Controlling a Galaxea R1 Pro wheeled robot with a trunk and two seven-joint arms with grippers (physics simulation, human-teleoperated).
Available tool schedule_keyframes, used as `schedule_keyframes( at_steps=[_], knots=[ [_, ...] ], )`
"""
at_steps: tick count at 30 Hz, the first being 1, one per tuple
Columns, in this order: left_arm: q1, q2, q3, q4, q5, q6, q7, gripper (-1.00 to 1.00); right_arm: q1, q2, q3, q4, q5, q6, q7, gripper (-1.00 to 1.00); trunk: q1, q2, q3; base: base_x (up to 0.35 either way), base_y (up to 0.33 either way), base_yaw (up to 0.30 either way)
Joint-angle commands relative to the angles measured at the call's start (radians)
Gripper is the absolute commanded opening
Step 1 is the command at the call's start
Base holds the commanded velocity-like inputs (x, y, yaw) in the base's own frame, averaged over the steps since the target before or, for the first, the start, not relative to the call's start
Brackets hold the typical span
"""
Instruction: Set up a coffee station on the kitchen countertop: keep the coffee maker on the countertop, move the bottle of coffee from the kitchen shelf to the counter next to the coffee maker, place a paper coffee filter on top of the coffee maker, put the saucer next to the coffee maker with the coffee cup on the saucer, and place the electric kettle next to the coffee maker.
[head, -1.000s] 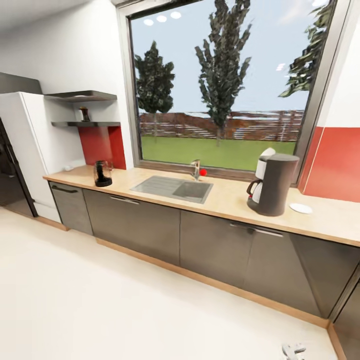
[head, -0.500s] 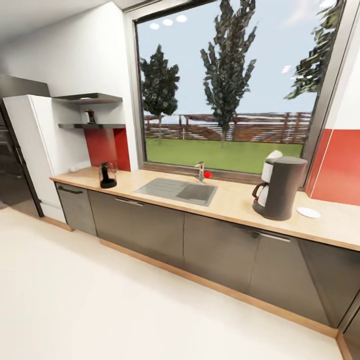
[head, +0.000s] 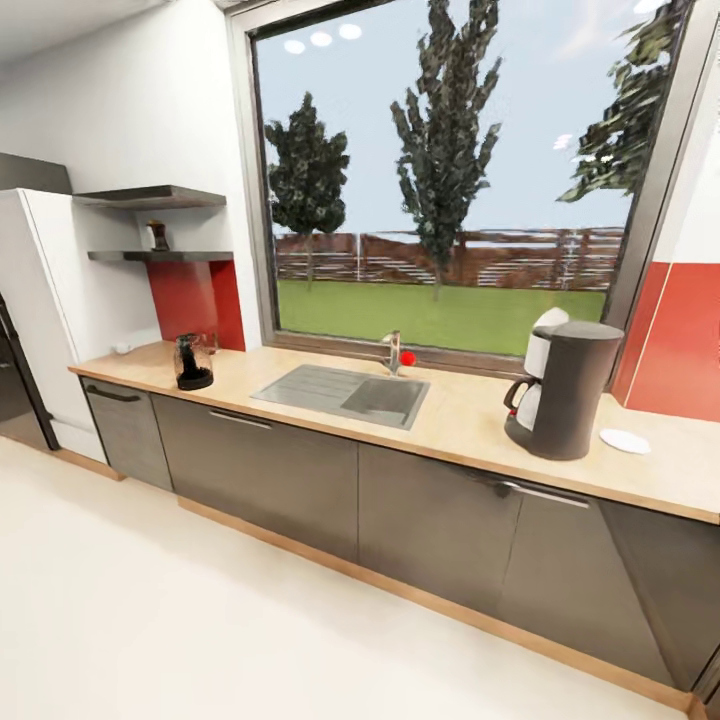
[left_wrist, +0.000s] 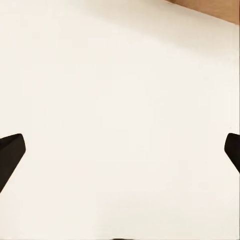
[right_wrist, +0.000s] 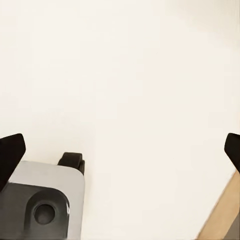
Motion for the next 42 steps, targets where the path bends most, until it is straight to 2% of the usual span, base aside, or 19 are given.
schedule_keyframes(
  at_steps=[1, 5, 10, 19, 22, 23, 26, 37, 42],
  knots=[
    [0.0, -0.006, 0.0, -0.007, -0.002, -0.001, 0.001, 1.0, 0.004, 0.005, 0.002, 0.003, -0.016, -0.007, 0.002, 1.0, 0.0, -0.001, -0.001, 0.188, -0.188, 0.0],
    [0.0, -0.028, -0.008, -0.03, -0.003, -0.01, -0.004, 1.0, 0.007, 0.0, -0.02, 0.004, -0.039, -0.02, -0.006, 1.0, 0.0, -0.001, -0.001, 0.147, -0.147, 0.0],
    [0.0, -0.028, -0.019, -0.001, -0.009, -0.038, -0.028, 1.0, 0.022, 0.028, -0.038, 0.005, -0.066, -0.048, -0.034, 1.0, 0.0, -0.001, -0.001, 0.031, -0.03, 0.0],
    [0.0, -0.029, -0.021, 0.046, -0.012, -0.057, -0.029, 1.0, 0.058, 0.079, -0.039, 0.005, -0.115, -0.098, -0.085, 1.0, 0.0, -0.001, -0.001, 0.15, 0.025, 0.0],
    [0.0, -0.031, -0.021, 0.047, -0.01, -0.063, -0.03, 1.0, 0.064, 0.082, -0.039, 0.005, -0.132, -0.115, -0.101, 1.0, -0.004, 0.006, 0.002, 0.044, 0.006, 0.0],
    [0.0, -0.033, -0.021, 0.046, -0.004, -0.053, -0.031, 1.0, 0.077, 0.159, -0.039, 0.005, -0.151, -0.025, -0.285, 1.0, -0.008, 0.013, 0.006, 0.001, 0.0, -0.225],
    [0.0, -0.033, -0.021, 0.045, -0.003, -0.05, -0.031, 1.0, 0.087, 0.174, -0.038, 0.005, -0.144, -0.017, -0.286, 1.0, -0.02, 0.034, 0.017, 0.0, 0.0, -0.24],
    [0.0, -0.036, -0.021, 0.044, -0.003, -0.051, -0.031, 1.0, 0.09, 0.174, -0.037, 0.005, -0.143, -0.019, -0.286, 1.0, -0.062, 0.111, 0.064, 0.0, 0.0, -0.22],
    [0.0, -0.035, -0.021, 0.046, -0.002, -0.072, -0.031, 1.0, 0.09, 0.173, -0.037, 0.005, -0.143, -0.019, -0.286, 1.0, -0.062, 0.111, 0.07, 0.0, 0.0, -0.203]
  ],
)
